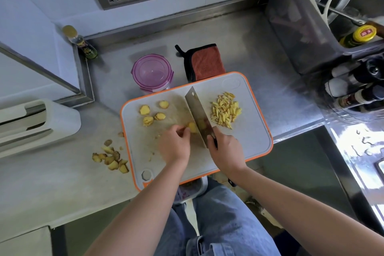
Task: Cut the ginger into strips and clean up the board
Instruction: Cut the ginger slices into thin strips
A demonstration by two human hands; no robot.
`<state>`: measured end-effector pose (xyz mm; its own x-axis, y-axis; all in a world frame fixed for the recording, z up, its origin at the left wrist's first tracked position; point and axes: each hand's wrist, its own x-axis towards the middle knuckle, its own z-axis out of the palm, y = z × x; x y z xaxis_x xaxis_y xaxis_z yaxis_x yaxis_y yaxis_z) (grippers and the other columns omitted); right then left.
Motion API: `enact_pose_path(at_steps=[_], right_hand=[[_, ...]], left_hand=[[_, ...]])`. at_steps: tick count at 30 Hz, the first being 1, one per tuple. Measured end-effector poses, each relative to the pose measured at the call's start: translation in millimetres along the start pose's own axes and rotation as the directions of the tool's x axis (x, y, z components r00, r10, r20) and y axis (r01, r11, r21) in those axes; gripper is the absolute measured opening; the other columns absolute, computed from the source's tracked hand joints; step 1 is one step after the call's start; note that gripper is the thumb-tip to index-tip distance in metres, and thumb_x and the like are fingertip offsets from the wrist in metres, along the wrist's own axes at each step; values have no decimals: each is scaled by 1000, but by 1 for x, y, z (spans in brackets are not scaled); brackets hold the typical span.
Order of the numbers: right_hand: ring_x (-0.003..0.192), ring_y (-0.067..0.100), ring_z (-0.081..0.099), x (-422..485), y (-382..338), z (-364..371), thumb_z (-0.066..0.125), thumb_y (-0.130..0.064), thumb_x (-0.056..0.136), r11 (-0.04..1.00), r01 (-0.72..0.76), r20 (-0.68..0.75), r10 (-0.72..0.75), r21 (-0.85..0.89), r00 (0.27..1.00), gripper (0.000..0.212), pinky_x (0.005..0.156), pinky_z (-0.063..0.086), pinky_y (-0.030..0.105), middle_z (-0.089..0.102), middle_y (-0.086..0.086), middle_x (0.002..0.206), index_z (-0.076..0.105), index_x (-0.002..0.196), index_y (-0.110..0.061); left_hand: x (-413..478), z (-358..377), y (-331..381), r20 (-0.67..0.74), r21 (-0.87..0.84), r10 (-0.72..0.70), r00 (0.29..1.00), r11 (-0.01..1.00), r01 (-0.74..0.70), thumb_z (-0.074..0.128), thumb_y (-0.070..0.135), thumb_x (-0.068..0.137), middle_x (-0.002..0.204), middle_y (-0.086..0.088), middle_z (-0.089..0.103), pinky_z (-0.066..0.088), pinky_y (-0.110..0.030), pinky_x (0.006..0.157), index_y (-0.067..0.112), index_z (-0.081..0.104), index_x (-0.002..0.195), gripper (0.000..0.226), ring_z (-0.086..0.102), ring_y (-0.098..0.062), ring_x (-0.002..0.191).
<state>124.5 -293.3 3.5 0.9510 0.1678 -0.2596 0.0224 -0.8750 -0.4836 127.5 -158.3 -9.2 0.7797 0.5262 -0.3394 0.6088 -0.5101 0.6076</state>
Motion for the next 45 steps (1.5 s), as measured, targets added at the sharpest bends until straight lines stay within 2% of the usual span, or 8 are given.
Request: enact_pose_path(at_steps=[8,13,18,24,26,32,37,45], right_hand=[[54,27,51,-2,-2,0,40,-24,99,995,87,60,-84,-53,995,13,52,47,39,54,7,62,44,92,-14],[56,26,49,3,-5,-6,38,-25,99,991,107,134,-95,-84,986,13,51,41,35,44,2,60,44,98,-13],[65,26,48,12,-4,-13,36,-29,100,986,90,202,-61,-142,978,16,56,36,33,48,4,71,41,101,-14],[62,27,45,12,-6,-22,41,-25,98,995,95,106,-90,-39,990,12,54,36,33,48,5,68,43,97,-13],[62,27,44,12,-7,-22,40,-25,98,994,100,129,-93,-48,987,11,55,34,32,46,5,67,40,93,-15],[65,27,46,11,-8,-19,37,-26,99,991,91,194,-71,-95,978,18,57,34,32,47,6,71,46,106,-12],[66,25,44,10,-4,-20,36,-26,99,986,104,254,-68,-130,965,12,60,33,31,37,0,66,35,91,-17],[69,30,53,9,-6,-4,36,-25,100,987,72,238,-36,-147,971,18,58,39,34,52,8,74,46,105,-10]], left_hand=[[1,4,9,92,-169,-235,968,954,248,73,30,83,75,9,67,42,-24,66,26,68,74,12,63,-14,75],[2,4,9,103,-213,-280,955,931,296,77,30,80,72,11,62,45,-26,69,27,64,73,15,62,-16,77],[3,6,8,63,-246,-268,961,929,275,73,36,82,89,3,73,54,-35,80,20,74,91,18,66,-18,84],[6,8,11,75,-222,-293,953,927,302,73,34,81,77,3,73,55,-32,72,22,76,82,12,68,-19,76],[7,8,11,77,-221,-294,953,927,304,73,33,81,76,3,73,56,-33,72,23,76,80,11,68,-18,75],[7,9,10,80,-219,-269,960,935,280,72,32,83,74,3,73,52,-29,67,22,74,75,13,66,-17,72],[11,12,7,95,-219,-230,968,944,246,72,29,82,67,0,72,54,-31,66,17,76,72,16,68,-20,68],[13,11,6,100,-237,-210,972,944,229,75,22,81,74,-3,73,44,-25,61,12,77,77,10,66,-20,69]])
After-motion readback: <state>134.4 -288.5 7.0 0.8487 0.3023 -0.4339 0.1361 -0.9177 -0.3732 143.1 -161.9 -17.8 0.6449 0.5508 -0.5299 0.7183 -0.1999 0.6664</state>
